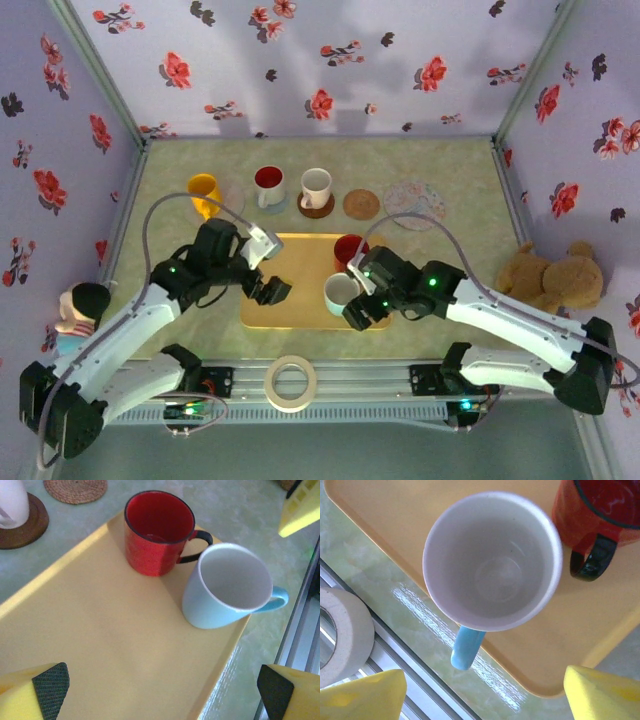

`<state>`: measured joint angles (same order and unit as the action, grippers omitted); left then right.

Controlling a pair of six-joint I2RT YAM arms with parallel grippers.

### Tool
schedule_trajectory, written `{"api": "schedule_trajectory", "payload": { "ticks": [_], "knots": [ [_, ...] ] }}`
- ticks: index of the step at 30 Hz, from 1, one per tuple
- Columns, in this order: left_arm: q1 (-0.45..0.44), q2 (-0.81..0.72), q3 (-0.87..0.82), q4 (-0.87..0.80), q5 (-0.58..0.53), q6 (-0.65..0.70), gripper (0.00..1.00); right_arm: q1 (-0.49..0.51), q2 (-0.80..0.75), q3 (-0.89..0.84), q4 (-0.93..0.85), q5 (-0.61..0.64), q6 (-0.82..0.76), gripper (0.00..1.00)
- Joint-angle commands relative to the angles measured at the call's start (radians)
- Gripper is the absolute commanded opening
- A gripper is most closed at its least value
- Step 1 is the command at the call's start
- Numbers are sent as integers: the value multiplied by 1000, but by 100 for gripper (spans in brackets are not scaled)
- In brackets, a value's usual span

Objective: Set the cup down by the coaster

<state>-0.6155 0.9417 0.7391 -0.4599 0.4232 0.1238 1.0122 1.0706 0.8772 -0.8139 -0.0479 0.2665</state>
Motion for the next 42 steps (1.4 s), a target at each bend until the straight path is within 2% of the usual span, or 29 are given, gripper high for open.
{"api": "schedule_trajectory", "payload": {
  "ticks": [1,14,19,32,42],
  "knots": [
    [-12,-44,-51,63,34,54,100,19,22,-28,46,19,41,83],
    [-43,-63,-136,108,68,95,100,32,96,-91,154,44,66,75],
    [-66,-62,-191,182,66,117,100,33,133,-107,209,56,70,71],
    [-78,-52,-235,242,45,116,100,32,238,-85,228,89,53,60],
    [-80,-47,-236,253,30,107,100,32,263,-75,243,112,42,48]
  ]
}}
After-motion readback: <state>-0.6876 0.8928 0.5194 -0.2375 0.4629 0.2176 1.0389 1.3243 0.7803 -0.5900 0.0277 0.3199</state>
